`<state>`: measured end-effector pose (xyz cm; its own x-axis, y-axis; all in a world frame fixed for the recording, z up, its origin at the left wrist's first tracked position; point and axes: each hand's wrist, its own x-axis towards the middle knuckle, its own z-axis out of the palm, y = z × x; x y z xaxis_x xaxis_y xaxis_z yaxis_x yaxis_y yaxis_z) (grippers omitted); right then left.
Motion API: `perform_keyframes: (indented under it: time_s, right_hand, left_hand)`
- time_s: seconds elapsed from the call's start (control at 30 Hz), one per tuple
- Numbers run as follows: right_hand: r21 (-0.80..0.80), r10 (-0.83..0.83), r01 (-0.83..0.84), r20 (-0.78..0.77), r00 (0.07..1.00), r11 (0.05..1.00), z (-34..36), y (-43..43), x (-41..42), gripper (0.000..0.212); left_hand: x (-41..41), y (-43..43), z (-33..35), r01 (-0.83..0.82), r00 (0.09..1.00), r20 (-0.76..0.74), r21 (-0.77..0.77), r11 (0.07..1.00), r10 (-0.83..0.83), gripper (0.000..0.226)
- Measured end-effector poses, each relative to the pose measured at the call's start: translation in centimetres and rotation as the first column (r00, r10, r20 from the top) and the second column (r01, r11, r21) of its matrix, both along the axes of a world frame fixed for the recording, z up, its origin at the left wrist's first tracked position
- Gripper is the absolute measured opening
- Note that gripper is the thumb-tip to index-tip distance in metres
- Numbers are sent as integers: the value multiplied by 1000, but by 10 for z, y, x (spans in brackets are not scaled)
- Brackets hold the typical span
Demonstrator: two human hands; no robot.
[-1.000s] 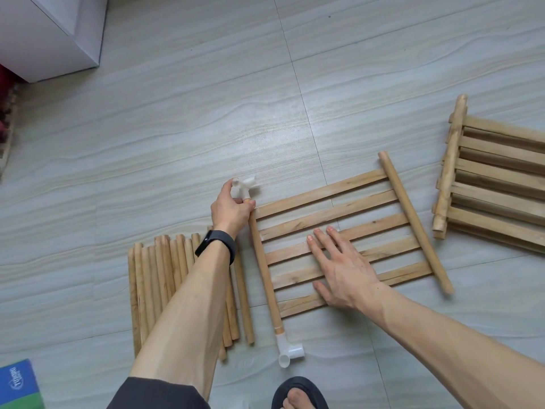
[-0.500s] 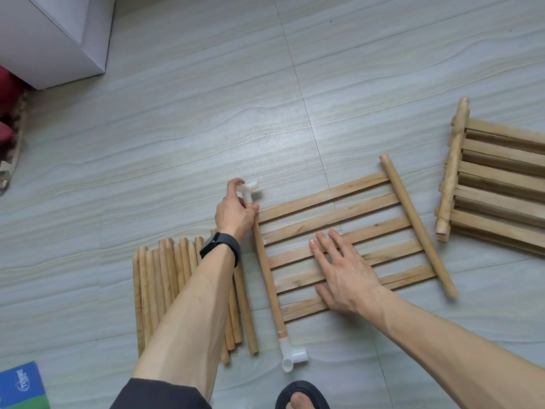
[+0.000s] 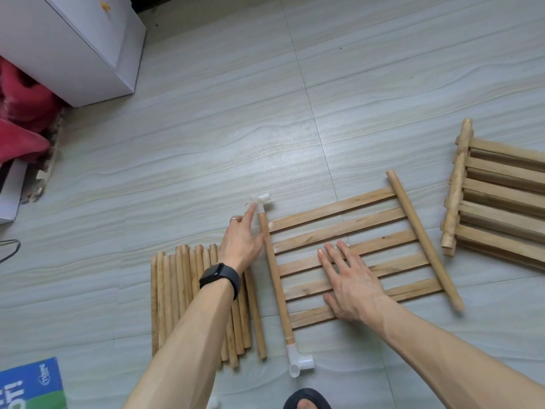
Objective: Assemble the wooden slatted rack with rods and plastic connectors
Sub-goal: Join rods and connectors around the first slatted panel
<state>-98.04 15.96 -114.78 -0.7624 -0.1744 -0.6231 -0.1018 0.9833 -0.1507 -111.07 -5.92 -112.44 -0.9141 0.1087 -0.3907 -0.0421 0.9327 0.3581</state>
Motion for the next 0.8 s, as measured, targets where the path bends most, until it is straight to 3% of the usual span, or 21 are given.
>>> perform_keyframes:
  time_s: [0.1,0.33,0.47,0.63,0.8]
  right_hand:
    - [5,-11,11,15,1000,1000,2,-1,0,90]
    - [13,-4,3,47,999,1000,4,-2,-1,91]
    - [46,0,-2,60,998,999,3,-6,-3,92]
    - [81,-27,21,73,997,997,5,-14,-5,92]
    - [74,-40,33,100,994,997,7,-13,-5,92]
  left_hand:
    - [21,-13,12,-23,1000,-12,45,999,23,47]
    - [101,-49,30,-143,988,-46,115,983,149,36]
    - [161,-81,34,-341,935,-54,134,930,351,25]
    - [239,-123,33,-470,880,-22,-183,864,474,9]
    - [282,-139,21,-351,874,168,-429,832,456,40]
